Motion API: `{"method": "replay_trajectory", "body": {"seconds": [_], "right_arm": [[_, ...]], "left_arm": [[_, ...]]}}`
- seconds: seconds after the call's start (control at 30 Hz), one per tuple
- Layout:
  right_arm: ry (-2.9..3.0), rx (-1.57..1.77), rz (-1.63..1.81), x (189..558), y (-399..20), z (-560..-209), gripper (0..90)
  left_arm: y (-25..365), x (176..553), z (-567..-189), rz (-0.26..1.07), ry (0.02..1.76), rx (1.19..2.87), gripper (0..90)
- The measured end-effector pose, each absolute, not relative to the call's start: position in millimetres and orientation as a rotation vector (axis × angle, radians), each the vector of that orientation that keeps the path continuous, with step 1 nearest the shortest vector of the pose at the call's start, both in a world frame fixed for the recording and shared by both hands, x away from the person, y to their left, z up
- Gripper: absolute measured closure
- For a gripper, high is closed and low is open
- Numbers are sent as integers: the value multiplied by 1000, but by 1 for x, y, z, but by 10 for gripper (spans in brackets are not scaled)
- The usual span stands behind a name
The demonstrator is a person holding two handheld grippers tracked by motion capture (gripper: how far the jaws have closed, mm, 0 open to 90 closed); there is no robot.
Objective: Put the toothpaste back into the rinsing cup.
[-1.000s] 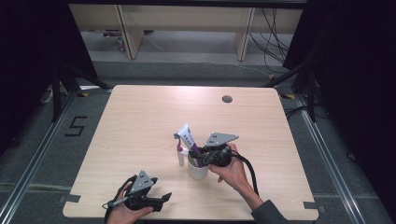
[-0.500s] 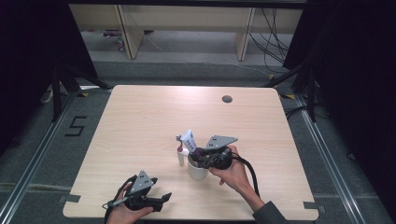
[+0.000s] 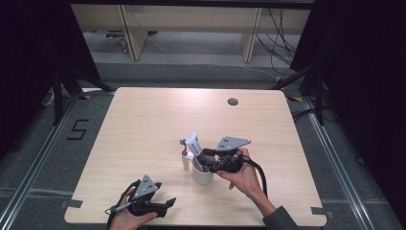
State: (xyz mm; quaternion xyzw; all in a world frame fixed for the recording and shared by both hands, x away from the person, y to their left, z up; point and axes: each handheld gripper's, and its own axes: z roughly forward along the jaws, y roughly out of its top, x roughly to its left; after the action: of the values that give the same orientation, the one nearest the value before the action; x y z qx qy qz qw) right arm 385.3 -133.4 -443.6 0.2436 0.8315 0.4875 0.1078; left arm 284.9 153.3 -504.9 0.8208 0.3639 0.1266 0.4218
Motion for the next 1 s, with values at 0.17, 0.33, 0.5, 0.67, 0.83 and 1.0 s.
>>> {"method": "replay_trajectory", "body": {"seconds": [0.17, 0.33, 0.5, 0.67, 0.83, 1.0], "right_arm": [[2437, 765, 1444, 383, -138, -438, 550], [2417, 762, 1467, 384, -143, -436, 505], [2400, 780, 1469, 381, -152, -432, 458], [2375, 806, 1474, 381, -163, -429, 421], [2348, 832, 1477, 381, -175, -428, 399], [2328, 855, 1485, 381, -187, -429, 385]], "left_arm": [[153, 285, -505, 321, 915, 2051, 237], [152, 285, -505, 316, 928, 2032, 237], [153, 285, -505, 324, 925, 2034, 236], [154, 286, -506, 323, 903, 2052, 231], [153, 286, -506, 325, 907, 2049, 226], [153, 286, -506, 342, 915, 2051, 221]]}}
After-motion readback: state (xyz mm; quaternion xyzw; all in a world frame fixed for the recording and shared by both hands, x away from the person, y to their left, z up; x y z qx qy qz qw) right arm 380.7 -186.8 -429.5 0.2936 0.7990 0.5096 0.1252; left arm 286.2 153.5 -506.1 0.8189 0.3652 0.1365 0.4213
